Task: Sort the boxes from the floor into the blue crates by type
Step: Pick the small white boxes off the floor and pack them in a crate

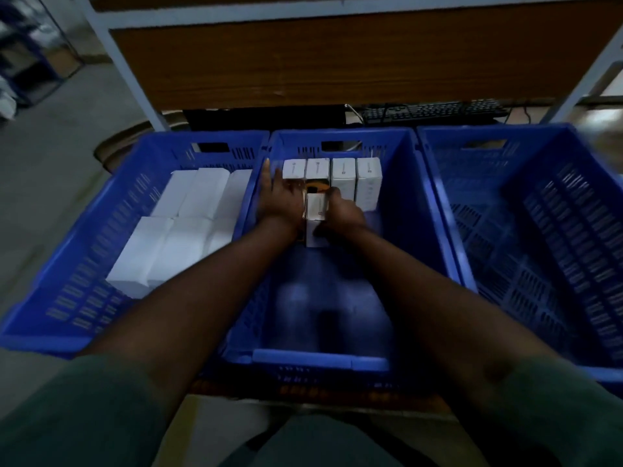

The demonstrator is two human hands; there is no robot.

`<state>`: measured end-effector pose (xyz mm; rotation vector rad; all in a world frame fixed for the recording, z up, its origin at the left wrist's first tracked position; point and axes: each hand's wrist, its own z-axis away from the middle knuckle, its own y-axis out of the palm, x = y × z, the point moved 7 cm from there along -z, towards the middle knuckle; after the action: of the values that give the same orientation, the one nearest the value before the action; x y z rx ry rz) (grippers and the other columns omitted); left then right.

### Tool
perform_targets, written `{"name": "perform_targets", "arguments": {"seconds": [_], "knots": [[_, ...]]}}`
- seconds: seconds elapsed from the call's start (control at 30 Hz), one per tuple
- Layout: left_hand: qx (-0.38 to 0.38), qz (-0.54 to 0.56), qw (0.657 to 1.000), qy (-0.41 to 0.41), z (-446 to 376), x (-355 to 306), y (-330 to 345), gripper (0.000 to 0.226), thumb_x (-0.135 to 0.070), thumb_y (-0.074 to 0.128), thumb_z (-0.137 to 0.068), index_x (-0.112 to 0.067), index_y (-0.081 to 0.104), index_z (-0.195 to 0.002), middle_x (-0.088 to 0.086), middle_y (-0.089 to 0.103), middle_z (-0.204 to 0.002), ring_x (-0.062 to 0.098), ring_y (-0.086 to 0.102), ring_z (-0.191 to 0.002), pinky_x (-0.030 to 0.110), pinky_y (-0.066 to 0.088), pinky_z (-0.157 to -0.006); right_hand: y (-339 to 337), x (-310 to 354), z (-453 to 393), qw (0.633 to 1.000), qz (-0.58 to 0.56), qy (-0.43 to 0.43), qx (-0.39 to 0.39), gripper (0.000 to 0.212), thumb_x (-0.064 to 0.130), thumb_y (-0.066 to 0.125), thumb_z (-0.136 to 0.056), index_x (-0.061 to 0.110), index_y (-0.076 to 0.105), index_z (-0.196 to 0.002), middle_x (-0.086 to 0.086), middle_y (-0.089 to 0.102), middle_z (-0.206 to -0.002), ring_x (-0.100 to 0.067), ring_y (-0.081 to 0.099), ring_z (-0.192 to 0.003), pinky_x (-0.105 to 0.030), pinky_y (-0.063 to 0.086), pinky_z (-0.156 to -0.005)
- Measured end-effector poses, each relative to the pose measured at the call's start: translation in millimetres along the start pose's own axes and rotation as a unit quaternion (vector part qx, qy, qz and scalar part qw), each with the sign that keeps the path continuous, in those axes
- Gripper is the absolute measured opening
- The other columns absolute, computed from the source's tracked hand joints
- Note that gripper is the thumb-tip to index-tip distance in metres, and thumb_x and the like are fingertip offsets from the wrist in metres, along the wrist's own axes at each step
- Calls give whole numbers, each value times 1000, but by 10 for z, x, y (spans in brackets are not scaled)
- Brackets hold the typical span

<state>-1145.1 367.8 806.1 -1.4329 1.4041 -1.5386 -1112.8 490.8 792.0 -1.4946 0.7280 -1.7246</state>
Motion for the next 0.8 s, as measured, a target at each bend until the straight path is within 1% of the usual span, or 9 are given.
{"name": "perform_targets", "arguments": {"seconds": [0.1,0.2,0.3,0.37,0.43,0.53,0.6,0.7,0.8], "knots": [[59,-61,996,0,-52,-46,55,74,-52,35,-102,-12,10,-160,16,24,-163,42,17,-150,58,-13,-117,75,15,-87,1000,-9,-13,1,91,22,81,-80,11,26,-152,-20,63,-128,-39,63,-116,-46,50,-97],[133,-83,987,-20,-76,-66,106,70,-40,34,-106,-1,8,-158,25,20,-162,47,11,-150,58,-15,-113,122,17,-148,1000,-1,-15,-7,90,25,79,-84,10,24,-154,-19,64,-126,-38,64,-114,-47,52,-97],[125,-77,989,-29,-121,-67,145,67,-35,32,-105,5,12,-155,33,18,-159,50,11,-149,60,-14,-115,117,-9,-173,999,25,-21,-30,79,19,69,-92,9,23,-156,-22,64,-125,-40,64,-113,-48,53,-94],[114,-66,991,-19,-148,-65,199,69,-38,30,-104,10,16,-152,36,20,-157,52,13,-147,62,-10,-118,92,-29,-175,997,53,-25,-43,62,11,51,-101,9,25,-157,-25,64,-123,-42,64,-110,-47,50,-90],[103,-33,994,-17,-164,-67,258,67,-34,26,-106,13,12,-152,38,15,-158,53,11,-148,61,-8,-119,98,-45,-178,996,60,-32,-53,59,9,40,-104,15,22,-160,-26,64,-123,-41,65,-108,-46,50,-89],[96,-18,995,-23,-178,-101,288,65,-30,26,-106,13,8,-152,37,13,-158,51,11,-148,58,-5,-121,163,-42,-195,998,45,-34,-35,69,25,44,-106,30,5,-163,-20,63,-128,-36,63,-113,-51,50,-98],[91,-26,995,-28,-169,-122,273,63,-26,27,-106,13,8,-152,36,14,-159,50,12,-149,57,-2,-122,202,-33,-206,997,63,-43,-26,79,30,50,-103,32,-2,-162,-18,63,-127,-35,64,-113,-53,50,-98],[98,-26,994,-31,-166,-111,235,59,-20,26,-106,13,8,-152,37,14,-158,50,13,-149,56,1,-123,211,-28,-195,994,96,-47,-29,82,23,54,-101,27,1,-163,-20,63,-127,-36,65,-109,-51,52,-95],[93,-10,995,-31,-196,-97,222,58,-16,29,-106,14,9,-151,37,15,-158,51,13,-148,56,3,-123,181,-22,-169,994,93,-44,-38,95,22,60,-98,30,-10,-162,-18,67,-120,-33,67,-102,-48,54,-90]]}}
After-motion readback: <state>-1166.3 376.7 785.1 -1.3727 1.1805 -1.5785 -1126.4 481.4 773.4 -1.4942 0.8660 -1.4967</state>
